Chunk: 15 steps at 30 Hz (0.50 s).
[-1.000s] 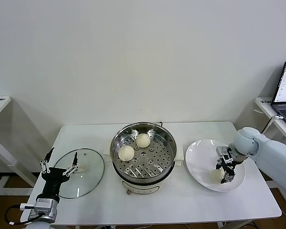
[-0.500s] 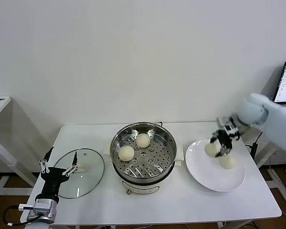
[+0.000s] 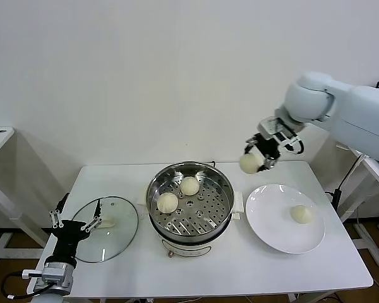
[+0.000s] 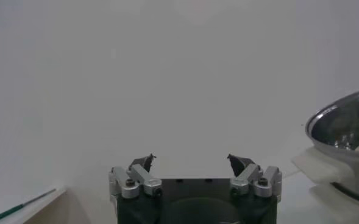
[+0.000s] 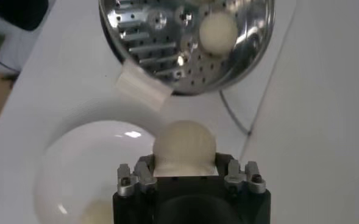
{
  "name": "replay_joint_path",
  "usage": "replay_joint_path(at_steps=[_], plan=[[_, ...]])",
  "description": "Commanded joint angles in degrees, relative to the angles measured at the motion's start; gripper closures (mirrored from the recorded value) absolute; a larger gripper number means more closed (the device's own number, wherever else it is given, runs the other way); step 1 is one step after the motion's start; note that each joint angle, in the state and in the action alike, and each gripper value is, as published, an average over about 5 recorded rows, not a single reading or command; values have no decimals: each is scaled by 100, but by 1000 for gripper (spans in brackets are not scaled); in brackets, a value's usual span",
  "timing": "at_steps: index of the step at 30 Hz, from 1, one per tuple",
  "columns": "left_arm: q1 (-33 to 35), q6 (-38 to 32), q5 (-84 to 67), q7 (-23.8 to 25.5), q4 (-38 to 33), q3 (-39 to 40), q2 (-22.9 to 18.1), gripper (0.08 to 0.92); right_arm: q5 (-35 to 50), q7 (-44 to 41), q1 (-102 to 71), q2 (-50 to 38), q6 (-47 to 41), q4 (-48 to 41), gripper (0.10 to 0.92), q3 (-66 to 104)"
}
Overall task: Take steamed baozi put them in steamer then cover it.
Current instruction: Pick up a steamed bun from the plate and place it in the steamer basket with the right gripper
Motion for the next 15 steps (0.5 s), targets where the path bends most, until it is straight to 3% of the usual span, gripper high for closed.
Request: replay_joint_path(at_steps=[1,15], plan=[[-21,0,-6,-2,9,6,2,177,-761,642,328,1081,1614,143,354,-450],[-70,-32,-15,10,121,-65,23,177,-1415,840,-280,1478,2159,420,316,-477]])
